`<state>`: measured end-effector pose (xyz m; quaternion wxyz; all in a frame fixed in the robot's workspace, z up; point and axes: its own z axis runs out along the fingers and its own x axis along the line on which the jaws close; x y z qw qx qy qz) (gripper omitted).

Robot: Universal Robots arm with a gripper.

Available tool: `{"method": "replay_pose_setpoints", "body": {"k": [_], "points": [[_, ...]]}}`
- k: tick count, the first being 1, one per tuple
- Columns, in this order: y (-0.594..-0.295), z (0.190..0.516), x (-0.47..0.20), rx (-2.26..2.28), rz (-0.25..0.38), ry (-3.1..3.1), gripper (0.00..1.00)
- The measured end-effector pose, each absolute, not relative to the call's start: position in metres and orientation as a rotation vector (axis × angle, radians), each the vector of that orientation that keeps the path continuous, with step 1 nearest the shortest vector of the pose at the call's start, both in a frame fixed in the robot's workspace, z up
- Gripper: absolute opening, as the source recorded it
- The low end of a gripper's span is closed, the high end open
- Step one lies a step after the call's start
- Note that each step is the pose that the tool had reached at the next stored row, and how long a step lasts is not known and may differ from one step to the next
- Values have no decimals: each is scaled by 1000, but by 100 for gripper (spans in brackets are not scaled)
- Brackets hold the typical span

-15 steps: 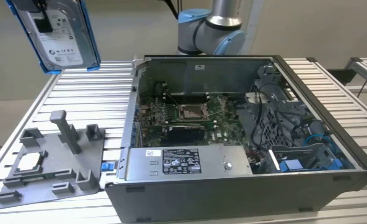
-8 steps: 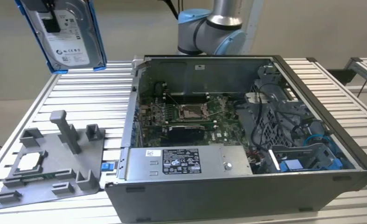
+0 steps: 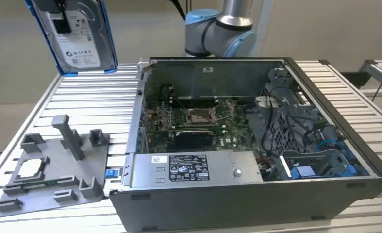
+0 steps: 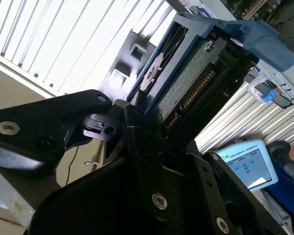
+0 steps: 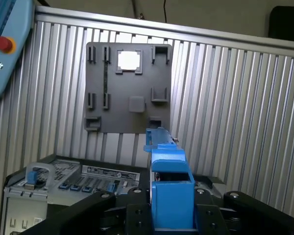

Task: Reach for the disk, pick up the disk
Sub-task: 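Pick up the disk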

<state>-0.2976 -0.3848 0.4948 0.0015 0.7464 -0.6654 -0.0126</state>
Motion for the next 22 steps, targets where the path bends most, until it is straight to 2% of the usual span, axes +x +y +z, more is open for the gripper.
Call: {"method": "replay_pose_setpoints", "body": {"k": [22], "points": [[-385, 495, -255, 2342, -40, -2088, 0]]}}
